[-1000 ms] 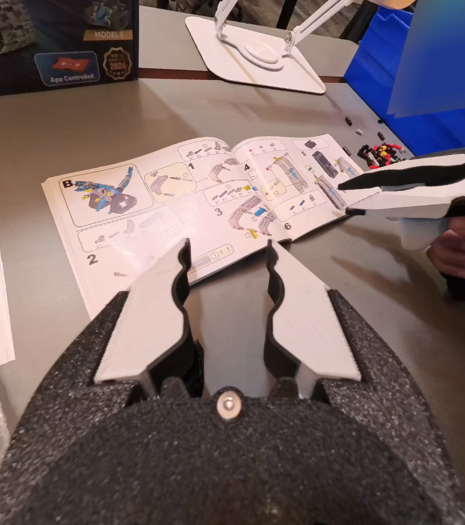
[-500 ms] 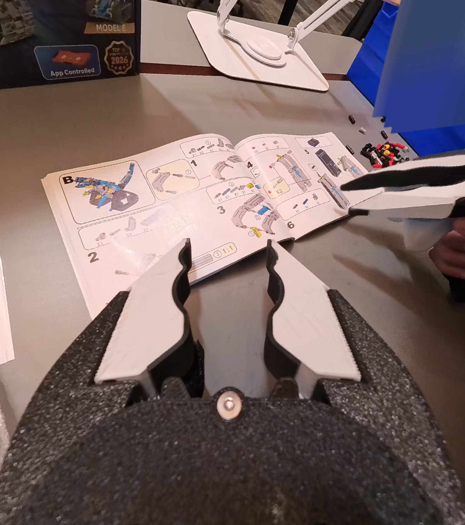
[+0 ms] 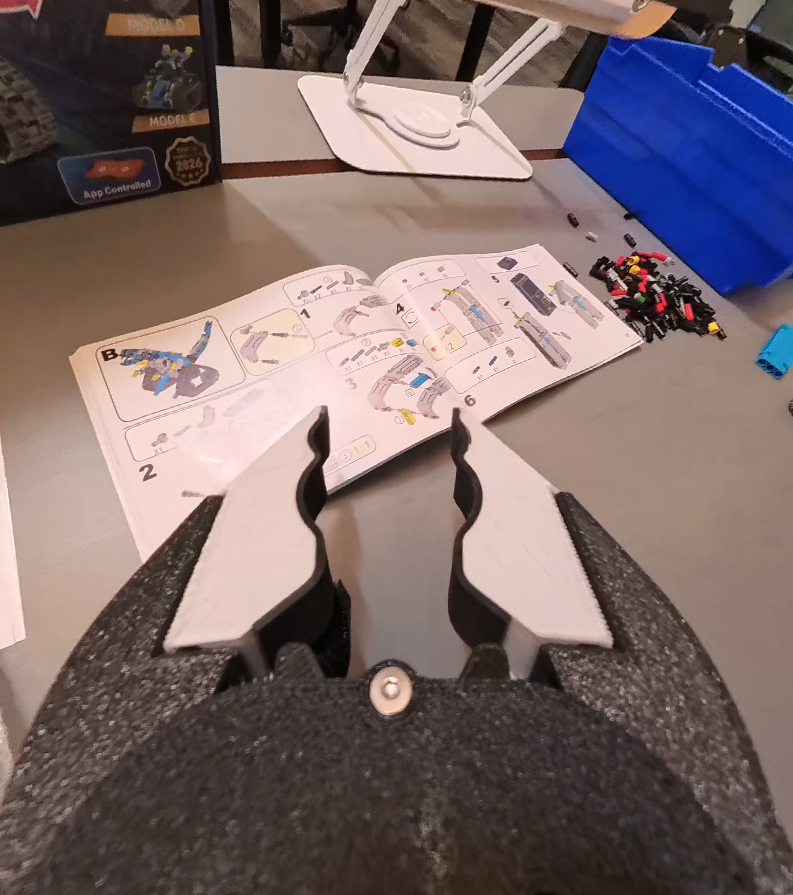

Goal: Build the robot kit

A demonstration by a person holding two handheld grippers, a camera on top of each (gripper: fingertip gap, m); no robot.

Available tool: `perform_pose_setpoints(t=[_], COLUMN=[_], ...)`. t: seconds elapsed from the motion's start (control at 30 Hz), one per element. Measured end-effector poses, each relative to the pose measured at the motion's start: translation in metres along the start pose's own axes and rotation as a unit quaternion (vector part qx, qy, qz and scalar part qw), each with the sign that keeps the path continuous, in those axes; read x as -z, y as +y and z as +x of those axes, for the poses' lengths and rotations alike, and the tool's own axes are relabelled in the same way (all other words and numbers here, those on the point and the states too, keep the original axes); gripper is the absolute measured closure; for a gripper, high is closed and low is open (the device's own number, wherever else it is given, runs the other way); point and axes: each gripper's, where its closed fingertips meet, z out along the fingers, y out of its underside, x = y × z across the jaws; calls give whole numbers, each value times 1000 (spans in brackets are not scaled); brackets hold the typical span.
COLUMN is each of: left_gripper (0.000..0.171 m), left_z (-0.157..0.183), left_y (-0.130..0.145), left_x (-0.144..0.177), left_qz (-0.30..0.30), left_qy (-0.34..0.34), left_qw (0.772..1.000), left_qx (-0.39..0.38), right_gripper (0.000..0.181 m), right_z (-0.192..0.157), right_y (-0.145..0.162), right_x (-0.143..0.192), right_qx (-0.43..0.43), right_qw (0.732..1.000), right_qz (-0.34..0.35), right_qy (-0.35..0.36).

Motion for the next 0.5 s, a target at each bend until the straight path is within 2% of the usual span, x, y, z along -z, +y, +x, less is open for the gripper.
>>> perform_pose_setpoints(t=[0.1, 0.17, 0.23, 0.37, 0.47, 0.5], left_gripper=[123, 123, 124, 124, 126, 126], left_z=[2, 6, 10, 11, 12, 12], left_y=[-2, -5, -6, -5, -10, -11], left_x=[3, 4, 4, 5, 8, 9], left_qz=[5, 12, 14, 14, 28, 32], left_qy=[-7, 0, 8, 4, -6, -8], left_qw=[1000, 1000, 1000, 1000, 999, 999], left_qx=[-12, -10, -6, -10, -20, -24], right_gripper=[150, 150, 147, 144, 156, 168], right_z=[8, 6, 0, 6, 9, 11], right_y=[38, 39, 37, 36, 33, 34], right_x=[-6, -11, -18, -31, -37, -34], right_qx=[6, 14, 16, 61, 70, 77], right_qw=[998, 999, 998, 995, 994, 993], right_qz=[-52, -49, -47, -62, -60, -67], right_qy=[19, 6, -36, -56, -63, -60])
